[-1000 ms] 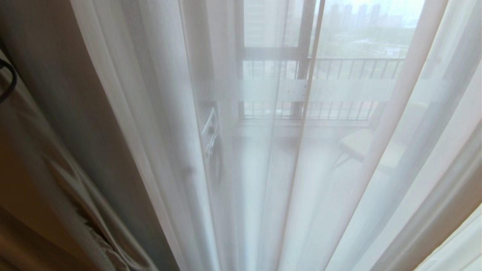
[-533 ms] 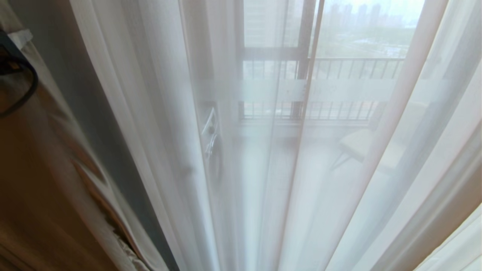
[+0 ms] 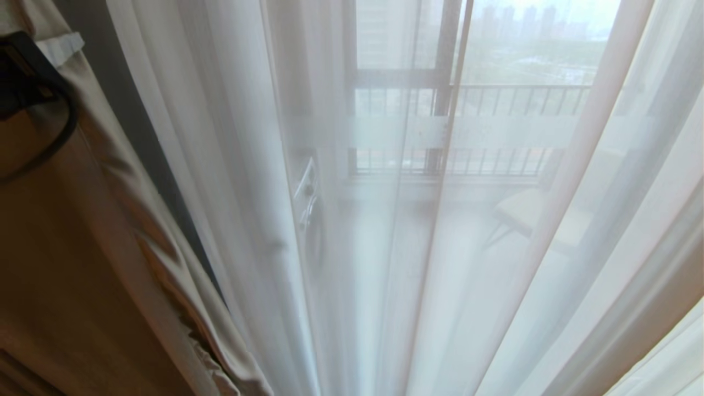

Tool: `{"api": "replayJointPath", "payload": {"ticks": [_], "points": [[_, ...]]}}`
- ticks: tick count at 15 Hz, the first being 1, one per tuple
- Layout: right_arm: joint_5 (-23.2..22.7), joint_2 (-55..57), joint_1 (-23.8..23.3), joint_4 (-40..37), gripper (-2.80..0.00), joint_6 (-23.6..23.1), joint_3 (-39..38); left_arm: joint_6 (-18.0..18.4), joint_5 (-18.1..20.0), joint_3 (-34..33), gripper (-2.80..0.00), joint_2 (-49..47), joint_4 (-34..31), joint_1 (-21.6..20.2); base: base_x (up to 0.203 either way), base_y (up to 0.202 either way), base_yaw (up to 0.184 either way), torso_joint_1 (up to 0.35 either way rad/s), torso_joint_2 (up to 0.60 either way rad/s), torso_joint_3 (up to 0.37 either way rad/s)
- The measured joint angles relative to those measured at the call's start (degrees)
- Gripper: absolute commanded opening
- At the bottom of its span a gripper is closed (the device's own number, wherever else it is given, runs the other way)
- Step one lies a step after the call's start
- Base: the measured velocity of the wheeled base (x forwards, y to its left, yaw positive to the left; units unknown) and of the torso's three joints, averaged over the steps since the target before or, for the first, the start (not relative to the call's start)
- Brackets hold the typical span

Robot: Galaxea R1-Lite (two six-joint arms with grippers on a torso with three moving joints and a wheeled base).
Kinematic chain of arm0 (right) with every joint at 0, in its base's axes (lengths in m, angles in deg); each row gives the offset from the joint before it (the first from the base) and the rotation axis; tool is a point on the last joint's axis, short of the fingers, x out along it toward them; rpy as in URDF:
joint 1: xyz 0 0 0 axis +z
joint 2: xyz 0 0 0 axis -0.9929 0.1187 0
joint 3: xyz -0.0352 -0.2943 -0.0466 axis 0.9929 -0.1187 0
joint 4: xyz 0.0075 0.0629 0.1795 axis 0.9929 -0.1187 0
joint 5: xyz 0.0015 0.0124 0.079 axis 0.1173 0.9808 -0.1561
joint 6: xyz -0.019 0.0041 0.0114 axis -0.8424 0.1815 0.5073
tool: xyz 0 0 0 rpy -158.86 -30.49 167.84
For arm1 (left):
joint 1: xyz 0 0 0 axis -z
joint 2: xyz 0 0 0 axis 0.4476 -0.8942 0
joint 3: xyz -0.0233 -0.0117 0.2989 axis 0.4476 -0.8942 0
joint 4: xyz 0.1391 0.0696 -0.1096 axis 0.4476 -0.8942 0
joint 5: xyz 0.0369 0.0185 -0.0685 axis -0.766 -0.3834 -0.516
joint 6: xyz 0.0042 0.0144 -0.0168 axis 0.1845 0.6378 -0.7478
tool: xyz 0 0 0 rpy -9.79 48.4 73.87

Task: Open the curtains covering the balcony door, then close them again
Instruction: Close the outer curtains on both sides

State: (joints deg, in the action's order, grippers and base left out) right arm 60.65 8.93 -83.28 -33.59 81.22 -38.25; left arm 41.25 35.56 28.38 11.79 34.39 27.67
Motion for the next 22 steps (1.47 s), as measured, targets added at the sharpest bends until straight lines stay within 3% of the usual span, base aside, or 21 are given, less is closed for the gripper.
{"api": "replayJointPath", "payload": {"ticks": [5, 10, 18, 22], "points": [[0.0, 0.0, 0.0, 0.0, -2.8, 0.0, 0.0, 0.1, -2.0, -0.1, -2.8, 0.6, 0.0, 7.2, 0.0, 0.0, 0.0, 0.0, 0.0, 0.0], [0.0, 0.0, 0.0, 0.0, -2.8, 0.0, 0.0, 0.4, -8.4, -0.4, -2.8, 0.7, 0.3, 16.2, 0.0, 0.0, 0.0, 0.0, 0.0, 0.0], [0.0, 0.0, 0.0, 0.0, -2.8, 0.0, 0.0, 0.5, -10.3, -1.3, -2.8, 0.3, 0.0, 24.0, 0.0, 0.0, 0.0, 0.0, 0.0, 0.0], [0.0, 0.0, 0.0, 0.0, -2.8, 0.0, 0.0, 0.5, -10.5, -1.7, -2.8, -0.4, -0.3, 25.0, 0.0, 0.0, 0.0, 0.0, 0.0, 0.0]]}}
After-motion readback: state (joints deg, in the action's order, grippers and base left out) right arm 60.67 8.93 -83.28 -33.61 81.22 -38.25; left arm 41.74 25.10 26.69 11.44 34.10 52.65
